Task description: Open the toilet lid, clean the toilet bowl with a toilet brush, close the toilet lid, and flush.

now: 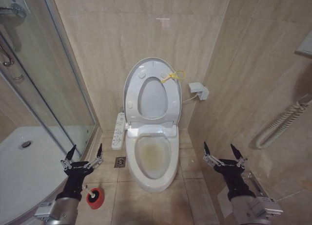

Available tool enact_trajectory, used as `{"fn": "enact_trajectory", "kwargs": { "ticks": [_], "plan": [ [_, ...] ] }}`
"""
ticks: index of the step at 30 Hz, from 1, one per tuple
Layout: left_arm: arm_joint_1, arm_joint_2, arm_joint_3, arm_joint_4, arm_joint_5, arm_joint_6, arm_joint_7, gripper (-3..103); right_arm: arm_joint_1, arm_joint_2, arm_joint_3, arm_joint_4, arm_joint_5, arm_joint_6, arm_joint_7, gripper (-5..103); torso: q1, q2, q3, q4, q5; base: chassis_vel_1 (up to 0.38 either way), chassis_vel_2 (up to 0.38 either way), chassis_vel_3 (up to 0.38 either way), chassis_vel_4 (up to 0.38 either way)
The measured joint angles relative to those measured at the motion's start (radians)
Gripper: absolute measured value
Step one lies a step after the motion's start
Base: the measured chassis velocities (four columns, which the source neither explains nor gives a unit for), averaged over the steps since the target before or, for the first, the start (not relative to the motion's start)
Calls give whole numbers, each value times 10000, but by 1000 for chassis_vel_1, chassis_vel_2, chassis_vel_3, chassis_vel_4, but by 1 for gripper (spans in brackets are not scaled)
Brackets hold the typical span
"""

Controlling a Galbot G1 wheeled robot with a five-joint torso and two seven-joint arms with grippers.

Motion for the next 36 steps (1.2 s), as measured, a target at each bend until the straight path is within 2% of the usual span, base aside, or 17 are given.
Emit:
{"fn": "enact_trajectory", "kwargs": {
  "ticks": [2,5,6,7,9,11,15,20,25,36],
  "plan": [
    [177,-58,-128,-240,-18,152,74,100,0,0,0,0,0,0,0,100,0,0,0,0,1,0,0,0,0],
    [440,-119,-522,-513,-161,329,560,100,0,0,0,0,0,0,-1,100,0,0,0,0,1,0,0,0,0],
    [539,-156,-799,-632,-314,478,942,100,0,0,0,0,0,0,0,100,0,0,0,0,1,0,0,0,0],
    [539,-156,-799,-632,-314,478,942,100,0,0,0,0,0,0,0,100,0,0,0,0,1,0,0,0,0],
    [659,-258,-1494,-879,-668,959,1729,100,0,0,0,0,0,0,0,100,0,0,0,0,1,0,0,0,0],
    [728,-297,-1801,-1006,-796,1377,2014,100,0,0,0,0,0,0,0,100,0,0,1,1,1,0,0,0,0],
    [814,-311,-2021,-1086,-943,1627,2181,100,0,0,0,0,0,0,0,100,0,0,1,-1,0,0,0,0,0],
    [887,-399,-2032,-1089,-960,1672,2194,100,0,0,0,0,0,0,0,100,0,0,1,0,0,0,0,0,0],
    [912,-659,-1730,-950,-639,1483,2178,100,0,0,0,0,0,0,0,100,0,0,1,1,0,0,0,0,0],
    [935,-816,-1679,-1020,-497,1347,2102,100,0,0,0,0,0,0,0,100,1,0,1,0,1,0,0,0,0]
  ]
}}
